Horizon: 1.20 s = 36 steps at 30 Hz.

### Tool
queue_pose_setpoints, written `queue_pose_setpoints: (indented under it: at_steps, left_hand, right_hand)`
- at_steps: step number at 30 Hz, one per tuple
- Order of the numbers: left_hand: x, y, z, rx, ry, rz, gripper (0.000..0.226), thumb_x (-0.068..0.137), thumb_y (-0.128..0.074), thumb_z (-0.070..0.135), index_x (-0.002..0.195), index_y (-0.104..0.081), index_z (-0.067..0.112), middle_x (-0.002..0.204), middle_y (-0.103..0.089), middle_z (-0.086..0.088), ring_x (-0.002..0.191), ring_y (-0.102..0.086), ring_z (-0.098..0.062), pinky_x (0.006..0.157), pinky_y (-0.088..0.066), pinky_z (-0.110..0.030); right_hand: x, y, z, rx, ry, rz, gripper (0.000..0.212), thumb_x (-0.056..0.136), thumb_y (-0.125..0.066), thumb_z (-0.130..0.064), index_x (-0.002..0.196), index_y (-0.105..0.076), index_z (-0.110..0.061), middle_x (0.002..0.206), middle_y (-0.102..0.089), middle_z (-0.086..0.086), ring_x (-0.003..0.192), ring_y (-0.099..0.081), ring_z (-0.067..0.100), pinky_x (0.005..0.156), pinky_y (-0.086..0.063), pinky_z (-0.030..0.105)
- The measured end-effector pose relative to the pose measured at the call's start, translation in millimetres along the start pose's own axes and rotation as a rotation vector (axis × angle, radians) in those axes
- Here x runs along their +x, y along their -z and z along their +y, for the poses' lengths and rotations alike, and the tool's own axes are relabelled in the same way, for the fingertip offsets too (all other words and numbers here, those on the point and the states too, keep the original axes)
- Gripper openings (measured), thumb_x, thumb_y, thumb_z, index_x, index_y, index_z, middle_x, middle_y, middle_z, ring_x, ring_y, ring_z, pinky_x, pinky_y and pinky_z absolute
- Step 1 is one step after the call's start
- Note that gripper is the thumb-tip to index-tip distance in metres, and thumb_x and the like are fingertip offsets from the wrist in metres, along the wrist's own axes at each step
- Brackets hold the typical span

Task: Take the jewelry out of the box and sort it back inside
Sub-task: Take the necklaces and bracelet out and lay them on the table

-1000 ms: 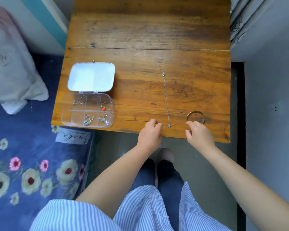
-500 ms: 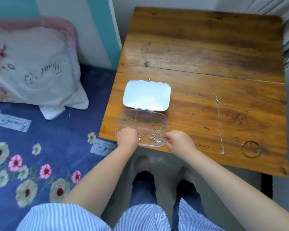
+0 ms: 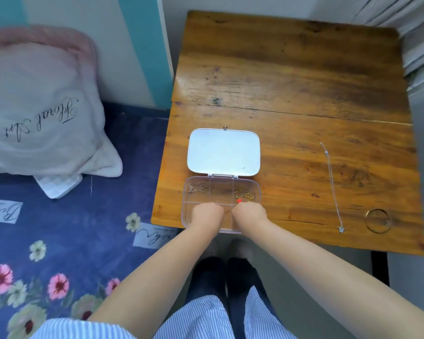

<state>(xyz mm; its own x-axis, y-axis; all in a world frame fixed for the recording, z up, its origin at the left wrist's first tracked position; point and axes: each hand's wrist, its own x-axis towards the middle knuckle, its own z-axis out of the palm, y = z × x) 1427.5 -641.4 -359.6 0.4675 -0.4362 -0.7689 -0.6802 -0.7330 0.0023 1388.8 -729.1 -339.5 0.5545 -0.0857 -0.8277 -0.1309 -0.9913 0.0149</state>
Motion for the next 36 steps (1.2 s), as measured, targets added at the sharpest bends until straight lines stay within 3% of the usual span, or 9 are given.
queue_pose_setpoints:
  at_steps: [9,12,16,18,21,24,30,34,36]
  left_hand:
    - [-19,14,-14,-0.113,-0.064,0.100,0.023,0.092,-0.045,0.016,0.110,-0.055,0.007,0.111,-0.061,-0.012,0.097,-0.062,-0.031,0.067,-0.047,-0.036]
    - [-31,30,-19,-0.360,-0.077,0.198,0.015,0.088,-0.047,0.022,0.087,-0.055,0.010,0.093,-0.063,-0.011,0.087,-0.059,-0.030,0.068,-0.050,-0.036]
    - [-36,61,-8,-0.648,-0.103,0.283,0.031,0.083,-0.052,0.014,0.056,-0.039,0.020,0.057,-0.046,0.006,0.065,-0.045,-0.018,0.047,-0.030,-0.022]
    - [-38,91,15,-0.774,-0.138,0.315,0.036,0.082,-0.052,0.010,0.052,-0.038,0.024,0.054,-0.046,0.007,0.059,-0.045,-0.015,0.047,-0.031,-0.021]
    - [-34,123,35,-1.005,-0.186,0.347,0.033,0.080,-0.050,0.004,0.053,-0.042,0.021,0.056,-0.053,-0.001,0.054,-0.056,-0.016,0.048,-0.040,-0.018]
    - [-25,171,76,-1.131,-0.280,0.408,0.032,0.082,-0.048,0.002,0.055,-0.042,0.019,0.062,-0.057,-0.003,0.043,-0.060,0.000,0.044,-0.038,-0.017]
    - [22,265,157,-1.466,-0.252,0.527,0.031,0.091,-0.040,0.006,0.062,-0.043,0.018,0.069,-0.059,0.003,0.059,-0.064,-0.004,0.057,-0.050,-0.019]
    - [63,308,208,-1.412,-0.238,0.634,0.029,0.091,-0.045,0.009,0.065,-0.045,0.021,0.072,-0.061,0.004,0.082,-0.067,-0.021,0.084,-0.053,-0.040]
    - [83,318,233,-1.270,-0.225,0.676,0.026,0.090,-0.049,0.014,0.066,-0.046,0.022,0.073,-0.060,0.004,0.085,-0.063,-0.025,0.075,-0.052,-0.037]
  right_hand:
    - [-10,6,6,0.051,0.026,0.070,0.031,0.085,-0.049,0.007,0.113,-0.058,-0.001,0.120,-0.060,0.015,0.108,-0.058,0.032,0.084,-0.053,0.038]
    - [-31,19,26,0.196,0.027,0.143,0.014,0.086,-0.049,0.000,0.088,-0.063,-0.003,0.093,-0.064,0.012,0.094,-0.060,0.034,0.070,-0.049,0.037]
    - [-70,42,75,0.510,-0.051,0.267,0.017,0.082,-0.051,-0.003,0.084,-0.068,0.001,0.083,-0.068,0.017,0.082,-0.062,0.030,0.058,-0.045,0.028]
    - [-100,53,114,0.627,-0.085,0.350,0.021,0.081,-0.050,-0.002,0.089,-0.070,0.000,0.085,-0.073,0.017,0.072,-0.065,0.023,0.060,-0.051,0.020]
    - [-121,77,149,0.766,-0.089,0.440,0.021,0.080,-0.052,-0.001,0.088,-0.071,-0.003,0.067,-0.068,0.014,0.042,-0.056,0.002,0.040,-0.038,-0.003]
    - [-141,97,203,0.935,-0.113,0.652,0.021,0.079,-0.054,0.003,0.089,-0.071,-0.001,0.068,-0.065,0.012,0.048,-0.059,0.005,0.040,-0.042,-0.003]
    - [-139,133,316,1.200,-0.075,0.900,0.018,0.083,-0.051,0.005,0.092,-0.066,0.005,0.062,-0.060,0.005,0.039,-0.060,-0.003,0.045,-0.052,0.009]
    - [-116,141,379,1.099,-0.041,0.986,0.018,0.088,-0.052,-0.004,0.099,-0.065,0.001,0.077,-0.062,0.008,0.066,-0.063,0.017,0.058,-0.050,0.016]
    - [-102,132,405,1.066,-0.040,0.992,0.018,0.088,-0.052,-0.004,0.098,-0.066,0.000,0.078,-0.062,0.009,0.072,-0.065,0.021,0.064,-0.054,0.022]
